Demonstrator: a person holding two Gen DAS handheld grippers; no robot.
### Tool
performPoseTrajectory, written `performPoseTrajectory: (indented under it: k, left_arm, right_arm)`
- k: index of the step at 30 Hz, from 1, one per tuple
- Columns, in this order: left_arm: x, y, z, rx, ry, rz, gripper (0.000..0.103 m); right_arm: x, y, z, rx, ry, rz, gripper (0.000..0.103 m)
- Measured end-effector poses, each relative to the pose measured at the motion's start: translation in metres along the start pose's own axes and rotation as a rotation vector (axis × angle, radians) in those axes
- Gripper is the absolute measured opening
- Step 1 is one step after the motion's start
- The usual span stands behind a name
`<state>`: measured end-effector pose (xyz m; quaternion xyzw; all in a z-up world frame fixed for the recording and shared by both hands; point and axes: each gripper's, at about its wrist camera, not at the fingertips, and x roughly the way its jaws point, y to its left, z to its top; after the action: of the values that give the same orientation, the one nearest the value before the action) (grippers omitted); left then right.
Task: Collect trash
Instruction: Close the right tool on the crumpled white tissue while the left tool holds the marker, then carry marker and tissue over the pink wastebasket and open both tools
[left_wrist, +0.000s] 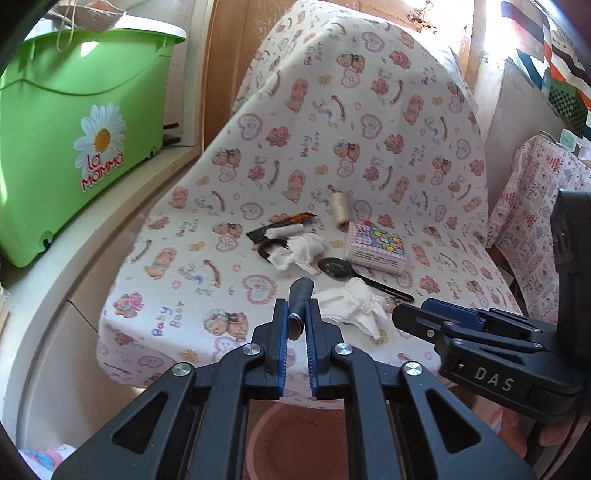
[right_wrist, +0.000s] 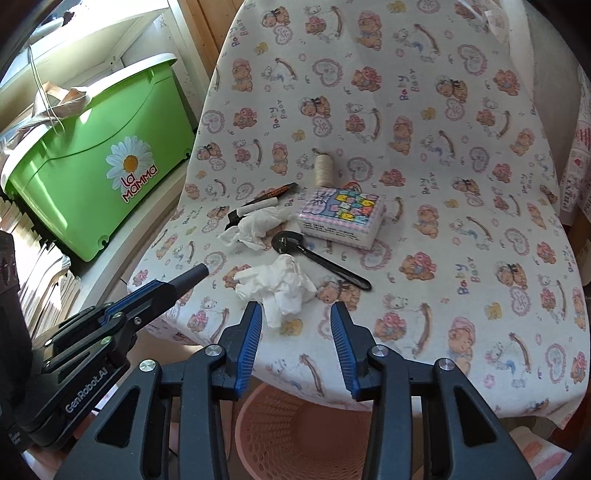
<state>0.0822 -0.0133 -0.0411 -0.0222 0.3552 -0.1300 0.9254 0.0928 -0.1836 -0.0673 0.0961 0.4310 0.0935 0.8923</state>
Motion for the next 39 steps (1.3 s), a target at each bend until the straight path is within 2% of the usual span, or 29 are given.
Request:
performPoseTrajectory:
  k: [2, 4, 8, 11, 13, 20, 25, 30, 33, 36, 39]
  left_arm:
    - [0.001, 0.002, 0.002, 0.009, 0.007, 0.015, 0.008]
    - [0.001, 0.004, 0.001, -0.004, 0.020, -0.006, 0.008]
    - [-0.002, 0.002, 0.000, 0.018, 0.004, 0.032, 0.008]
    - [-0.003, 0.002, 0.001, 0.005, 0.004, 0.031, 0.008]
    - [-0.004, 0.002, 0.000, 0.006, -0.002, 0.045, 0.008]
    - [-0.015, 0.007, -0.002, -0.016, -0.006, 0.054, 0.008]
    - [-0.029, 0.005, -0.004, -0.021, 0.002, 0.017, 0.008]
    - [-0.041, -0.009, -0.008, 0.040, 0.013, 0.008, 0.009]
    - [-0.044, -0.015, -0.012, 0.075, 0.028, 0.015, 0.009]
    - [-0.039, -0.016, -0.017, 0.073, 0.084, -0.010, 0.009]
    - [-0.029, -0.013, -0.022, 0.031, 0.166, -0.063, 0.009]
  right_arm:
    - [0.014, 0.007, 0.002, -0.020, 0.015, -0.002, 0.040]
    - [0.025, 0.012, 0.002, -0.042, 0.027, -0.023, 0.034]
    - [0.034, 0.015, -0.001, -0.063, 0.025, -0.058, 0.032]
    - [0.042, 0.011, -0.003, -0.039, 0.051, -0.100, 0.019]
    - [0.039, 0.009, -0.005, -0.026, 0.035, -0.098, 0.003]
    - [0.007, -0.002, -0.008, 0.025, -0.037, -0.095, 0.002]
    - [-0.033, -0.009, -0.008, 0.045, -0.084, -0.047, 0.002]
    - [-0.079, -0.010, -0.017, 0.036, -0.132, 0.040, 0.002]
    - [-0.101, -0.003, -0.022, 0.004, -0.159, 0.050, 0.002]
    - [-0.113, -0.001, -0.029, 0.008, -0.158, 0.063, 0.002]
    - [-0.116, -0.001, -0.044, 0.011, -0.129, 0.077, 0.002]
